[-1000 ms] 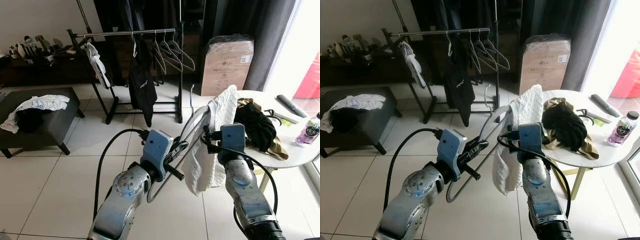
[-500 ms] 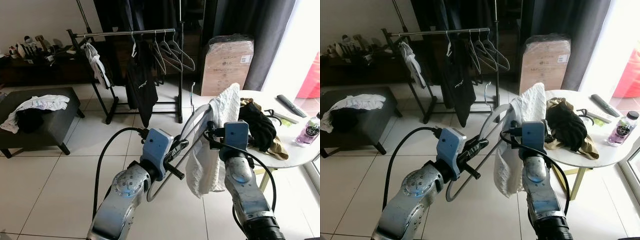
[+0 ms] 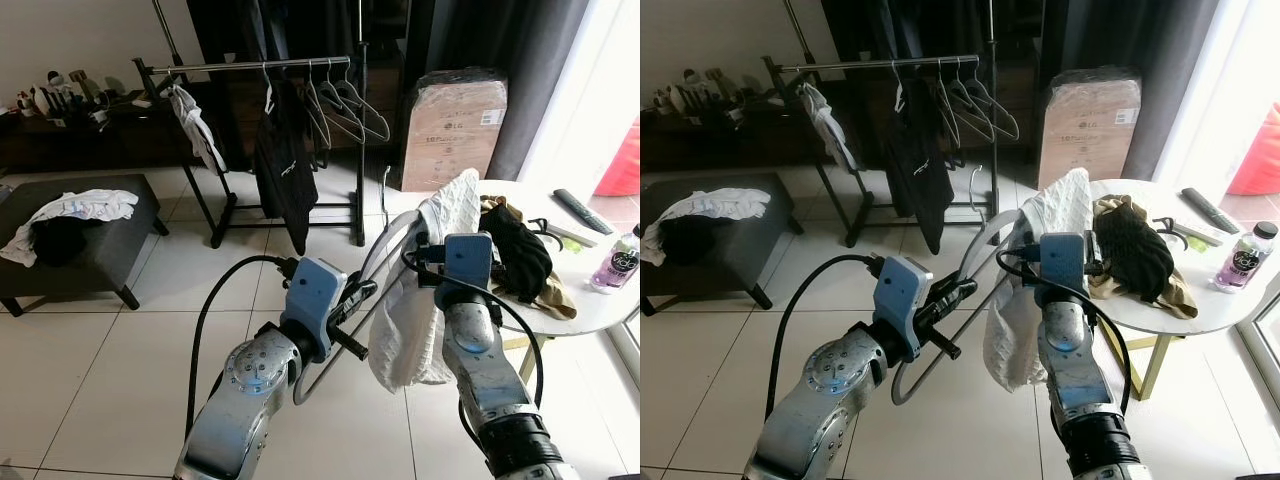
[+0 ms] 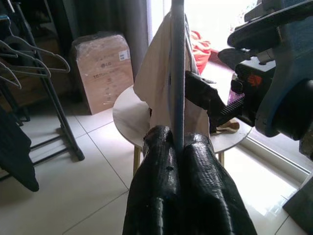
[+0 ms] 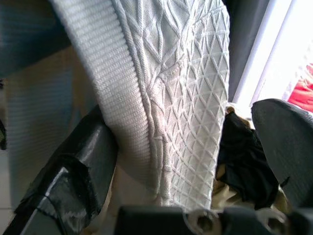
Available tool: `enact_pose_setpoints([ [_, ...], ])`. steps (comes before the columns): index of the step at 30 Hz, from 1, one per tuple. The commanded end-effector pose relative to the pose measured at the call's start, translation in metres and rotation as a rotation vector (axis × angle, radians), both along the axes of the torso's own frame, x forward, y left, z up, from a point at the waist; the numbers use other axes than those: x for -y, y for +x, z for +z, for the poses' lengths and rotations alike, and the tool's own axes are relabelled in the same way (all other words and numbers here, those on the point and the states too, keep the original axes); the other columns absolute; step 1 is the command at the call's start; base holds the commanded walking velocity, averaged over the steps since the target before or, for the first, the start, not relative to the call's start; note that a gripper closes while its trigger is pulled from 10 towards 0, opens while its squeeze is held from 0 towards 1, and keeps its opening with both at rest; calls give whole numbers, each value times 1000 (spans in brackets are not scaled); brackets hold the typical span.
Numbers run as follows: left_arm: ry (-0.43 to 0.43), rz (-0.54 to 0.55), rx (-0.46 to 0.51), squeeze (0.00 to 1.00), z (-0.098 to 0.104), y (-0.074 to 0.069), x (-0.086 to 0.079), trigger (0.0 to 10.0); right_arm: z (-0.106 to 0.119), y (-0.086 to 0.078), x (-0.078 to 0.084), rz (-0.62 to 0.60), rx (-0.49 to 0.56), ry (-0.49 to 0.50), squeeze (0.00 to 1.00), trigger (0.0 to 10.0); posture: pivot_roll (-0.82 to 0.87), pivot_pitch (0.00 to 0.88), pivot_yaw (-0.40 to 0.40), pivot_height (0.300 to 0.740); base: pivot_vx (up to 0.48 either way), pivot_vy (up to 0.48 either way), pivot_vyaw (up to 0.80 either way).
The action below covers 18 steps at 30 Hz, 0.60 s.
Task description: Hang hanger
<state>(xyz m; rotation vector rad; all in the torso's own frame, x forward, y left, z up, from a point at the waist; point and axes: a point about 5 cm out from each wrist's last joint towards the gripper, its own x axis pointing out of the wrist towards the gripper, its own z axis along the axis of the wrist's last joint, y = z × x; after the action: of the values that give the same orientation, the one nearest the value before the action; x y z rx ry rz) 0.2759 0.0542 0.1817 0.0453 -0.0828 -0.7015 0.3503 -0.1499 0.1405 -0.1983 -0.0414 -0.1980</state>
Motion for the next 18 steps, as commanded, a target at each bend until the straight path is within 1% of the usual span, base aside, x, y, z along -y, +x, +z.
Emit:
enact_pose_setpoints([
  [1, -41, -12, 78, 0, 20, -1, 1, 10000, -4, 1, 1, -25, -28, 3, 0, 10000, -39, 116, 59, 740, 0, 0, 0],
  [2, -41, -12, 78, 0, 20, -1, 1, 10000, -4, 2, 1, -26, -26, 8, 0, 10000, -38, 116, 59, 740, 0, 0, 0],
  [3, -41, -12, 78, 0, 20, -1, 1, 10000, -4, 2, 1, -24, -22, 5, 0, 4902, -38, 116, 59, 740, 0, 0, 0],
  [4, -41, -12, 78, 0, 20, -1, 1, 10000, -3, 2, 0, -21, -19, 5, 0, 4902, -38, 118, 59, 740, 0, 0, 0],
  [5, -41, -12, 78, 0, 20, -1, 1, 10000, -3, 2, 0, -16, -14, 8, 0, 0, -38, 118, 59, 740, 0, 0, 0],
  [10, -40, -9, 76, 0, 20, -1, 1, 10000, 0, 3, -4, 13, -1, 17, 0, 0, -39, 119, 59, 740, 0, 0, 0],
  [18, -39, -7, 75, 0, 19, -1, 1, 10000, -1, 3, -5, 20, -4, 21, 0, 0, -39, 114, 59, 740, 0, 0, 0],
])
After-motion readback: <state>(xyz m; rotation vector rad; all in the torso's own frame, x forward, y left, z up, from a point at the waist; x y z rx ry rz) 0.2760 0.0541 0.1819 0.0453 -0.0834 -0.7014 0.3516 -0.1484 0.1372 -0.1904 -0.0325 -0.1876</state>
